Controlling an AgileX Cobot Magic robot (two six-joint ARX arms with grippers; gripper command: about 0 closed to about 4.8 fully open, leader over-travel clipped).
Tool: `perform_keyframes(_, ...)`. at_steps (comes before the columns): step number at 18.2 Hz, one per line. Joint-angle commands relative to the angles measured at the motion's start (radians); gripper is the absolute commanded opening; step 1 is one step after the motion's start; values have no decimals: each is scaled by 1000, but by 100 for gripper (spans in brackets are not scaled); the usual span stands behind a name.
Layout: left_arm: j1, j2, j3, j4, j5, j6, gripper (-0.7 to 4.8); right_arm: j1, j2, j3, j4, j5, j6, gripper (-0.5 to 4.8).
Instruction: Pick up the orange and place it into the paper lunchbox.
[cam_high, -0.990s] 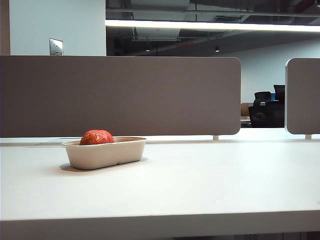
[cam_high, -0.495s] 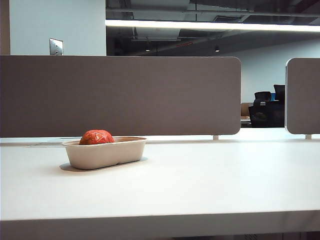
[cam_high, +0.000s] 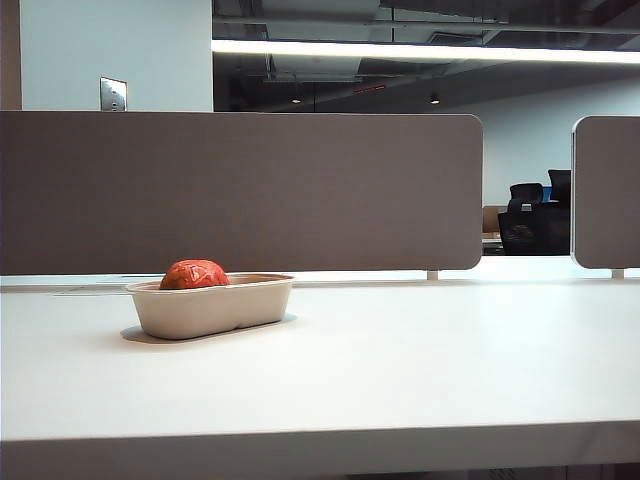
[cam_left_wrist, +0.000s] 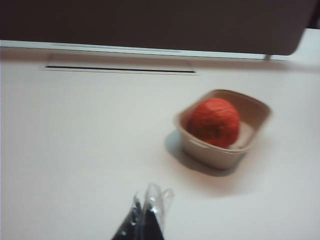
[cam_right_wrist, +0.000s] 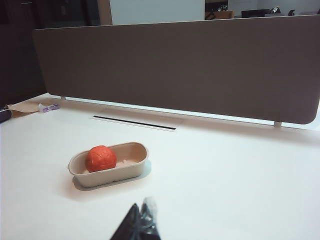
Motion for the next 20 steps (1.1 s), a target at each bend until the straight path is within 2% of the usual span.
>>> perform_keyframes(1,31,-3,-2,151,-109,73,-5,0,0,3,10,-2,4,0)
perform_keyframes(2,31,-3,-2,153,-110,73,22,0,0,3,10,-2,4,-1)
perform_keyframes(5,30,-3,-2,140,-109,73,22,0,0,3,10,-2,4,-1)
perform_keyframes(8,31,-3,-2,140,-108,73,22,-11,0,-34,74,241,4,-1)
perform_keyframes(9,31,-3,-2,140,-105,73,22,-100,0,-140,266,434,3,0)
perform_keyframes(10,31,-3,-2,140,-104,73,22,-188,-1,-221,377,401,3,0)
perform_keyframes(11,31,-3,-2,140,-102,73,22,-358,-1,-350,421,193,4,0)
perform_keyframes(13,31,-3,-2,140,-102,73,22,-410,-1,-384,423,85,4,0)
perform_keyframes(15,30,-3,-2,140,-102,73,22,-451,-2,-414,422,40,4,0)
perform_keyframes(20,31,-3,-2,140,-102,73,22,-459,-2,-444,426,93,3,0)
